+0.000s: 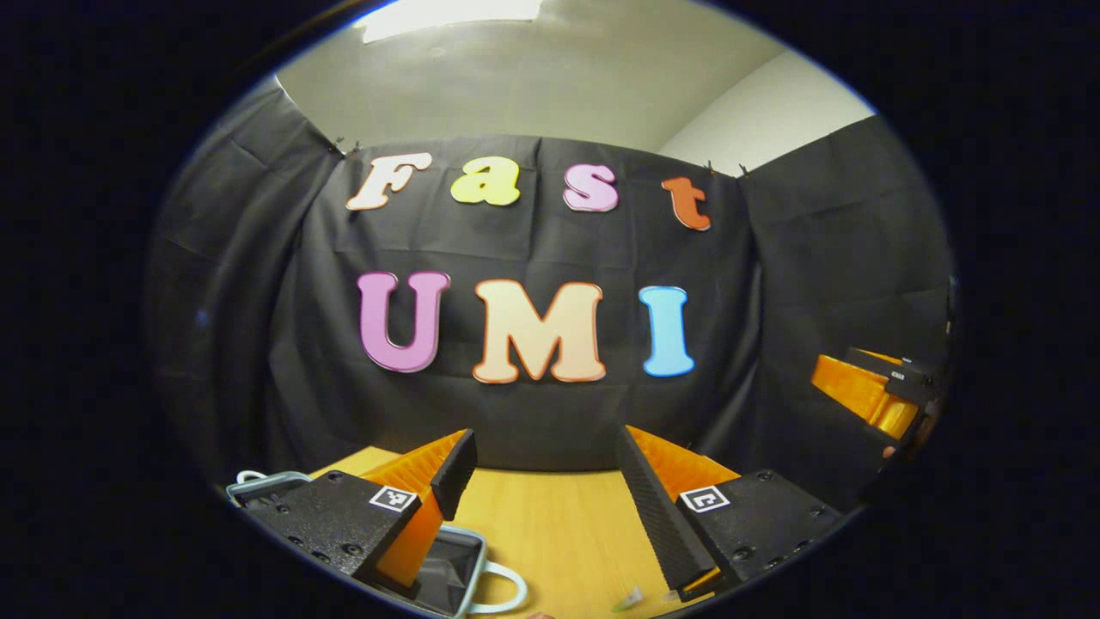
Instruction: First open the suitcase, pack the skin care products into it, and then close the suitcase.
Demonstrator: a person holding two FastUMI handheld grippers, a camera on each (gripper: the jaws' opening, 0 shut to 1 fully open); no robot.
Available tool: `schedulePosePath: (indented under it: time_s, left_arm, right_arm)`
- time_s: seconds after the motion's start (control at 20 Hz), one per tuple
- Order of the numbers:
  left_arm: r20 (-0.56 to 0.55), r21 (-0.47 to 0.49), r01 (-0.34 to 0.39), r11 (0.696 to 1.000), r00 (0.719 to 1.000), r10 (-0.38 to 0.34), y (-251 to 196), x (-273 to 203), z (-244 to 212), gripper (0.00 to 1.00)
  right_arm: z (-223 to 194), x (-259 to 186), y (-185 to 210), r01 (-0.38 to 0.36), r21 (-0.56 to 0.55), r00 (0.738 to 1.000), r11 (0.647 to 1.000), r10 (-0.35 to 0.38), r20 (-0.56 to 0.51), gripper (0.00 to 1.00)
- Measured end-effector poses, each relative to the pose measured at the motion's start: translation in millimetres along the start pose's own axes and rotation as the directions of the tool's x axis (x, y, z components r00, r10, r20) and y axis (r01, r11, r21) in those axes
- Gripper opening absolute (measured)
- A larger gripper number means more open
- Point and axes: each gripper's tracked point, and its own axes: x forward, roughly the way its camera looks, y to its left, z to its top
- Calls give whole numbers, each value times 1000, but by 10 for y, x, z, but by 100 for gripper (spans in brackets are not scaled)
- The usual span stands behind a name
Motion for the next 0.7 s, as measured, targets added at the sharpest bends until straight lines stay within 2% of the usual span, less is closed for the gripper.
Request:
schedulePosePath:
  time_s: [0.25,0.45,0.7]
  left_arm:
    - [-156,39,25,999,988,-18,-264,-94,-834,94]
    - [-282,5,45,999,958,-42,-436,-233,-1517,96]
    - [-398,-41,74,996,913,-84,-592,-349,-2176,89]
  right_arm:
    - [-202,-41,-98,-25,-21,998,999,23,-60,98]
    - [-356,-85,-151,-37,-53,994,998,31,-106,98]
    - [-537,-158,-211,-38,-84,987,996,24,-161,99]
